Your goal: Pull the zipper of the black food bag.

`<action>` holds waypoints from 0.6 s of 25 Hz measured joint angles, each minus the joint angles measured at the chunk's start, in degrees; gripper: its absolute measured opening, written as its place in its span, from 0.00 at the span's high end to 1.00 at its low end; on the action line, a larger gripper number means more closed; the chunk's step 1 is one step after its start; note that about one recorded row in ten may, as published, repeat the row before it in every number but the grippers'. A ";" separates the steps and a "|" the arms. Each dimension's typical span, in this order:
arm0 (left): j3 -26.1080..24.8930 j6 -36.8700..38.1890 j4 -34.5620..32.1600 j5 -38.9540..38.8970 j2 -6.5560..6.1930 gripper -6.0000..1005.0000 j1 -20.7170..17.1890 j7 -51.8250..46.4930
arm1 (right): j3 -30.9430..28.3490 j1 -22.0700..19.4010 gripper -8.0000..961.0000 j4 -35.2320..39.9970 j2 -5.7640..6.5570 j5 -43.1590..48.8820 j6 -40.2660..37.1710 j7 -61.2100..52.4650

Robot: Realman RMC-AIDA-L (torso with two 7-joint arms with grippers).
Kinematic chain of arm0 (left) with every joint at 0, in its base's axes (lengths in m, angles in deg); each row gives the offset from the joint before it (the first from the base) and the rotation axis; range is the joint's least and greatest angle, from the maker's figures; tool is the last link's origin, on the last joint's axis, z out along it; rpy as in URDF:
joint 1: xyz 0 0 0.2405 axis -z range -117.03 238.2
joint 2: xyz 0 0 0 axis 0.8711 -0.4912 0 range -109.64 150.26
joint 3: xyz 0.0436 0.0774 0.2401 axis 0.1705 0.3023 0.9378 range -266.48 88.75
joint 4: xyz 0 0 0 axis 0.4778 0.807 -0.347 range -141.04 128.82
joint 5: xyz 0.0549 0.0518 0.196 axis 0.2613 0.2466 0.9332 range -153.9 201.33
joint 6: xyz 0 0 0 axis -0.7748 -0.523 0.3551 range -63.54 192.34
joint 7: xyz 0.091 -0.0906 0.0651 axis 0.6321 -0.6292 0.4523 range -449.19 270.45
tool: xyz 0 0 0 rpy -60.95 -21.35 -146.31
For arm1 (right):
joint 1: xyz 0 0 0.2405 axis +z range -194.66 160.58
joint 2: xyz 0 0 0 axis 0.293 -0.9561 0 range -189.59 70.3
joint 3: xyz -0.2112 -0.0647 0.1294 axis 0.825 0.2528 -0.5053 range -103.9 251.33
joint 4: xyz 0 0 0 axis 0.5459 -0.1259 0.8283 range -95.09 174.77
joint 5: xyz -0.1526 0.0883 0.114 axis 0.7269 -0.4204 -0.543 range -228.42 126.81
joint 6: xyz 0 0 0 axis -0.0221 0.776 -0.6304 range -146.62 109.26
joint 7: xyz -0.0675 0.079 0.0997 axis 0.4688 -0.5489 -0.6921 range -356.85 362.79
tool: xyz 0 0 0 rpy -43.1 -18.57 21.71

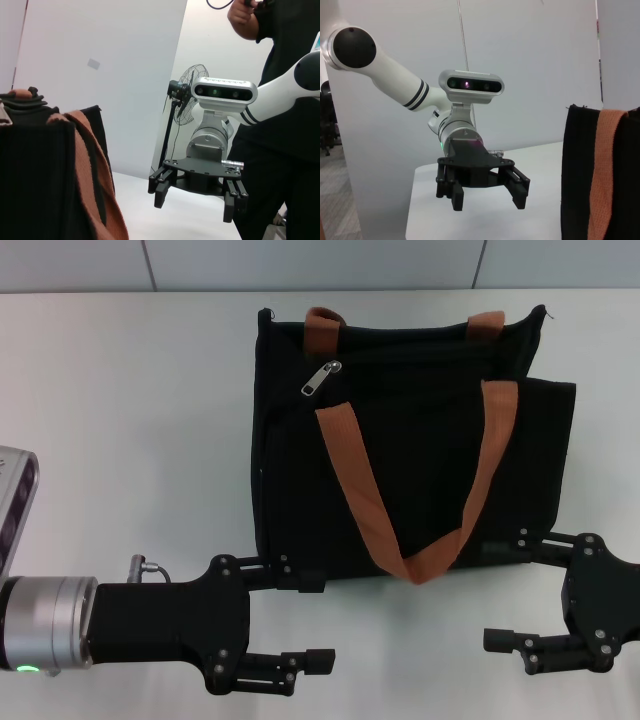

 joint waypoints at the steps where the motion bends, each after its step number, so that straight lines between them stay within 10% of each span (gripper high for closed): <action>1: 0.00 0.00 0.00 0.00 0.00 0.24 0.00 0.00 | 0.00 0.00 0.14 0.00 0.00 0.00 0.00 0.00; 15: -5.77 7.43 0.06 -3.52 -0.10 0.25 -0.25 1.00 | -0.29 0.01 0.14 0.00 -0.11 -0.16 0.29 -0.25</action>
